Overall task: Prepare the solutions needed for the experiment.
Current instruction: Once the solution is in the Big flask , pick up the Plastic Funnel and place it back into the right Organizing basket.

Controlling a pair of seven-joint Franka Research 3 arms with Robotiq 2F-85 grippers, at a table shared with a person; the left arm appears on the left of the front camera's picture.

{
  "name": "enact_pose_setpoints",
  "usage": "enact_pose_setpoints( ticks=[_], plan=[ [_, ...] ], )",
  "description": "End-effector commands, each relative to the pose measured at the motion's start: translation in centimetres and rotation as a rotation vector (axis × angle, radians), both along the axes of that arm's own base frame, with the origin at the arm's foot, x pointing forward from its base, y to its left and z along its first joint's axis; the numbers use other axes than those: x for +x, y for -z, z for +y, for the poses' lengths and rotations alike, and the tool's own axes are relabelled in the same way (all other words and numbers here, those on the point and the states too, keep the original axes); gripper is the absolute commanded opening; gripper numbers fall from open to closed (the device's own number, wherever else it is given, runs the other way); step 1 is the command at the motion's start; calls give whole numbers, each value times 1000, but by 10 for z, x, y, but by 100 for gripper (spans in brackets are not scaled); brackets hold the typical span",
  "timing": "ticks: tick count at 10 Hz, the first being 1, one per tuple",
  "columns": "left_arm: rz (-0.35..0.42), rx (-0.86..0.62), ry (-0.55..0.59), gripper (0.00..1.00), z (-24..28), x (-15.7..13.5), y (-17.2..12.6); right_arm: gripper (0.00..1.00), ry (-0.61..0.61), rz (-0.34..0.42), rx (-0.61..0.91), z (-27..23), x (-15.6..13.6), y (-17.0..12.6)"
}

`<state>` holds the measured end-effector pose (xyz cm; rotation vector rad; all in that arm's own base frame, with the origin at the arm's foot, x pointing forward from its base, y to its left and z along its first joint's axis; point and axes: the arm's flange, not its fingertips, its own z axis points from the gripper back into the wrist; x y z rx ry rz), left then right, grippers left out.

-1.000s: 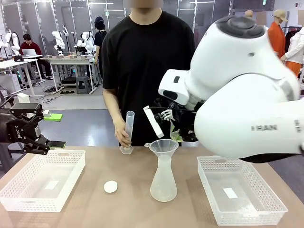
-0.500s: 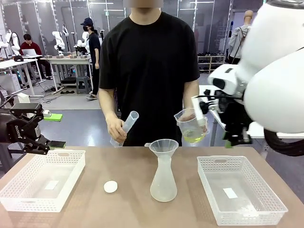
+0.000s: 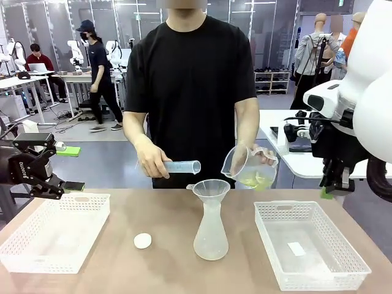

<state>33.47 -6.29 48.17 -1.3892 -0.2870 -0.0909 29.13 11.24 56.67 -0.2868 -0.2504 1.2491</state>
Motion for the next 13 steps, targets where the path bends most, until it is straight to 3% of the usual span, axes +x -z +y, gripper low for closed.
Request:
enact_pose_setpoints(
  ticks=[1, 3, 6, 8, 9, 10, 11, 13],
  plan=[
    [-6, -21, 3, 100, -2, 1, -2, 26, -9, 17, 4, 1, 8, 3],
    [-6, -21, 3, 100, -2, 1, -2, 26, -5, 9, 2, 1, 2, 2],
    [-6, -21, 3, 100, -2, 1, -2, 26, 368, 191, 498, -26, -15, 36],
    [-6, -21, 3, 100, -2, 1, -2, 26, 563, 301, 699, -37, -16, 56],
    [-6, -21, 3, 100, -2, 1, -2, 26, 700, 315, 810, -41, -12, 65],
    [-6, -21, 3, 100, -2, 1, -2, 26, 666, 405, 1076, -45, -13, 69],
    [-6, -21, 3, 100, -2, 1, -2, 26, 672, 422, 1177, -52, -14, 79],
    [-6, -21, 3, 100, -2, 1, -2, 26, 512, 463, 1300, -56, -18, 90]
  ],
)
